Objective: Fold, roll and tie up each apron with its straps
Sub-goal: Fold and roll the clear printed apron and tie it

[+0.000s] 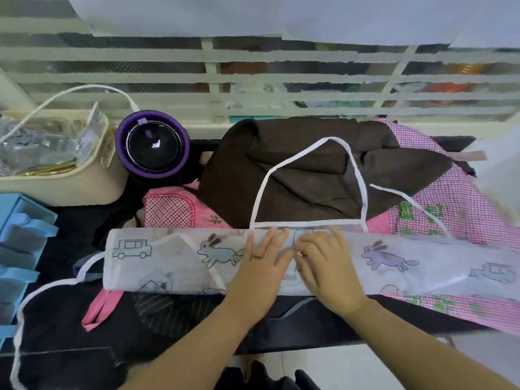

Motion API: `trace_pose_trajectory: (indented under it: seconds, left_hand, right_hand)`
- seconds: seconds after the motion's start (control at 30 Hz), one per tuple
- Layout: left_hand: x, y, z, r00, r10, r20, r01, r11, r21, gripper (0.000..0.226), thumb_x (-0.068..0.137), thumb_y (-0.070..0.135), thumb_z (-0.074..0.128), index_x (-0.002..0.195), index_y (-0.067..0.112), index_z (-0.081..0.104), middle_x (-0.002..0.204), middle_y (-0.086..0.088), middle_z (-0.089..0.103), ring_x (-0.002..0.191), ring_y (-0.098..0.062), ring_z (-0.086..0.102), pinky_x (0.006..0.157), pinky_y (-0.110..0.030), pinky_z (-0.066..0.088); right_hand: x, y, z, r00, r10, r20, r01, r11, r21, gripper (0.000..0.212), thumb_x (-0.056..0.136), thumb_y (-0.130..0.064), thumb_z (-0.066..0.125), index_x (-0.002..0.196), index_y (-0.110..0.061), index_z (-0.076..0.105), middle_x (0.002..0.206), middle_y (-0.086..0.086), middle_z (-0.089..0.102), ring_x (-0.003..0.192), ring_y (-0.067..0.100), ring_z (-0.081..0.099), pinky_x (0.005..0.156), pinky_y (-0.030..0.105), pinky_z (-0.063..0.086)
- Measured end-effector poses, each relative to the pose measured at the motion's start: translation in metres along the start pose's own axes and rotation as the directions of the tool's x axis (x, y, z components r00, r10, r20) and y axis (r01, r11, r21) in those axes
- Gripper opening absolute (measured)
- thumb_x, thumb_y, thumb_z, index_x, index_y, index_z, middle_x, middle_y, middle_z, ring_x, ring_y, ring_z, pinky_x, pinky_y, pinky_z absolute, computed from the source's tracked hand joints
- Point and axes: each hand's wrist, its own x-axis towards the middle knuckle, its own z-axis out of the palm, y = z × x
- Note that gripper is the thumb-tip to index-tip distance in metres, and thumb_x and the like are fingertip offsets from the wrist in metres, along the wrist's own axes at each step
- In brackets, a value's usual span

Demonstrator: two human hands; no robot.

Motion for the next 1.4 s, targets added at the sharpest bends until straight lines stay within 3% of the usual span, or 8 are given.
trace_pose_trajectory:
  seconds: [0.2, 0.5, 0.73, 0.83, 0.9, 0.97, 1.1, 1.4]
  left_hand:
    - [0.012, 0.01, 0.036, 0.986, -0.042, 0.161, 0.022, 0.992, 0.121, 0.052, 0.088, 0.039, 0.034, 0.135, 0.024, 0.047, 0.145, -0.008, 0.046, 0.135, -0.027, 0.03, 0.104, -0.058, 0.014]
    - [0.018, 0.022, 0.044, 0.992, -0.082, 0.093, 0.062, 0.977, 0.205, 0.056, 0.083, 0.034, 0.044, 0.132, 0.011, 0.056, 0.145, -0.016, 0.042, 0.135, -0.036, 0.032, 0.106, -0.065, 0.003]
    - [0.033, 0.066, 0.053, 0.95, 0.195, 0.245, -0.2, 0.98, -0.004, 0.075, 0.086, 0.062, 0.035, 0.151, 0.026, 0.02, 0.156, -0.008, 0.024, 0.143, -0.027, 0.014, 0.11, -0.052, 0.004]
    - [0.03, 0.066, 0.059, 0.946, 0.195, 0.259, -0.211, 0.977, 0.038, 0.089, 0.08, 0.074, 0.034, 0.153, 0.03, 0.007, 0.158, -0.009, 0.021, 0.143, -0.028, 0.015, 0.11, -0.053, 0.004]
    - [0.031, 0.067, 0.06, 0.956, 0.191, 0.225, -0.202, 0.979, 0.031, 0.083, 0.084, 0.069, 0.033, 0.153, 0.031, 0.006, 0.157, -0.008, 0.022, 0.143, -0.027, 0.015, 0.11, -0.052, 0.003]
    - [0.031, 0.068, 0.059, 0.959, 0.177, 0.22, -0.185, 0.983, 0.018, 0.078, 0.086, 0.063, 0.034, 0.153, 0.031, 0.01, 0.158, -0.006, 0.022, 0.143, -0.025, 0.014, 0.11, -0.051, 0.004]
    - [0.032, 0.068, 0.057, 0.957, 0.134, 0.259, -0.14, 0.99, 0.006, 0.073, 0.086, 0.056, 0.036, 0.152, 0.029, 0.018, 0.158, -0.005, 0.022, 0.143, -0.023, 0.014, 0.11, -0.052, 0.007]
    - [0.028, 0.063, 0.054, 0.988, 0.058, 0.14, -0.062, 0.998, 0.025, 0.116, 0.047, -0.01, 0.074, 0.148, 0.018, 0.025, 0.146, -0.012, 0.042, 0.135, -0.027, 0.029, 0.094, -0.074, 0.023]
  right_hand:
    - [-0.053, 0.054, -0.035, 0.953, 0.147, 0.264, -0.083, 0.967, -0.241, 0.051, 0.103, -0.039, 0.022, 0.129, -0.012, 0.057, 0.134, 0.009, 0.056, 0.126, 0.026, 0.044, 0.114, 0.047, 0.016]
    - [-0.107, 0.144, -0.098, 0.576, 0.701, 0.42, -0.457, 0.702, -0.546, 0.097, 0.063, -0.067, -0.042, 0.148, -0.028, -0.016, 0.154, -0.006, -0.022, 0.136, 0.008, -0.026, 0.113, 0.043, -0.018]
    - [-0.093, 0.11, -0.088, 0.729, 0.685, 0.005, -0.68, 0.725, -0.111, 0.054, 0.097, -0.041, 0.028, 0.134, -0.009, 0.052, 0.146, 0.013, 0.042, 0.139, 0.03, 0.032, 0.117, 0.04, 0.015]
    - [-0.092, 0.085, -0.092, 0.255, 0.887, -0.386, -0.813, 0.413, 0.41, 0.031, 0.089, -0.018, 0.061, 0.116, -0.004, 0.056, 0.114, 0.005, 0.052, 0.11, 0.025, 0.05, 0.101, 0.032, 0.039]
    - [-0.09, 0.083, -0.095, -0.215, 0.956, -0.2, -0.667, 0.006, 0.745, 0.046, 0.087, -0.016, 0.067, 0.126, -0.003, 0.047, 0.108, 0.003, 0.049, 0.1, 0.02, 0.052, 0.092, 0.035, 0.047]
    - [-0.091, 0.091, -0.099, -0.376, 0.918, 0.127, -0.361, -0.271, 0.892, 0.056, 0.086, -0.019, 0.07, 0.133, -0.005, 0.042, 0.112, 0.004, 0.054, 0.099, 0.02, 0.057, 0.086, 0.033, 0.05]
    - [-0.084, 0.109, -0.111, -0.167, 0.864, 0.476, -0.168, -0.5, 0.849, 0.025, 0.083, -0.022, 0.073, 0.103, -0.015, 0.059, 0.105, 0.003, 0.068, 0.093, 0.022, 0.065, 0.07, 0.034, 0.055]
    - [-0.061, 0.125, -0.136, 0.077, 0.896, 0.438, 0.029, -0.441, 0.897, 0.021, 0.1, -0.012, 0.044, 0.115, -0.011, 0.059, 0.11, 0.006, 0.07, 0.095, 0.02, 0.068, 0.069, 0.032, 0.06]
